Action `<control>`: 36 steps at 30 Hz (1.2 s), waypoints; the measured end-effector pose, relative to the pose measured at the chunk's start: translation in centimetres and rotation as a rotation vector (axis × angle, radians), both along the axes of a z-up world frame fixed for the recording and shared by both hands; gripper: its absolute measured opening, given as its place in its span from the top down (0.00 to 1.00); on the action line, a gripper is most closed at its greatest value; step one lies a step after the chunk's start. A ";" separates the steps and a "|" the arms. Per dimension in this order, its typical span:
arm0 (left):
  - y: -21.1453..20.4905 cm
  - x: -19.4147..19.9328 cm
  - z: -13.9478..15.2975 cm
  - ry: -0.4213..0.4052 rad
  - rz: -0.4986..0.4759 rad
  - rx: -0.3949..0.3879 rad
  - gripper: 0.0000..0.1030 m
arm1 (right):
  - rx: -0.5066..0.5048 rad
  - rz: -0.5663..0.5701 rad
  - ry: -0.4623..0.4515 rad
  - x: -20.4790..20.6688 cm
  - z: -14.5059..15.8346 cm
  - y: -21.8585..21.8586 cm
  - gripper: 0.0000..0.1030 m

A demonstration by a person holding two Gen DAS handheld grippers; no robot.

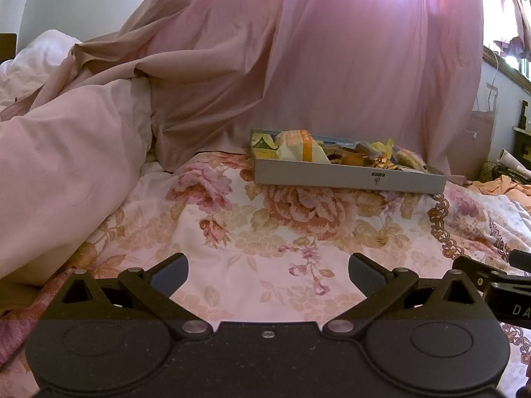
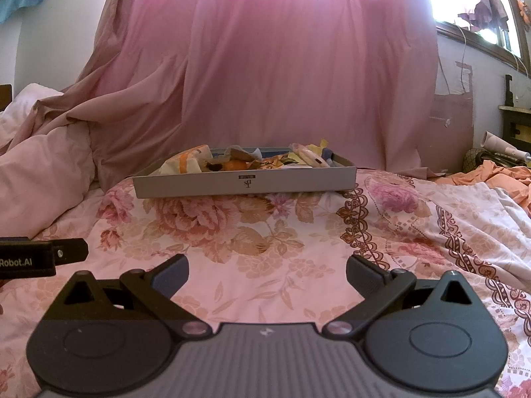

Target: Organize snacks

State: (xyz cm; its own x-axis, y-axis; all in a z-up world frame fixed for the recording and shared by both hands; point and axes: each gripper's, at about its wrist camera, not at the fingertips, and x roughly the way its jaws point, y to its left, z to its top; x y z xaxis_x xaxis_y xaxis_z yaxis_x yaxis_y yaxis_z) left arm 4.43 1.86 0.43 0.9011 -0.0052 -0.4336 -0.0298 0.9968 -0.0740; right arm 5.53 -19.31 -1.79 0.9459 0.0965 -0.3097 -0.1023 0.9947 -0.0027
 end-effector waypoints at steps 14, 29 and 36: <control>-0.1 0.0 0.0 0.001 0.000 0.000 0.01 | -0.001 0.002 0.000 0.0 0.0 0.1 0.00; -0.3 0.4 0.2 0.060 0.022 -0.030 0.01 | -0.012 0.019 0.001 -0.1 0.0 -0.1 0.00; -0.2 0.5 0.2 0.083 0.034 -0.041 0.01 | -0.016 0.025 0.001 -0.1 0.0 -0.2 0.00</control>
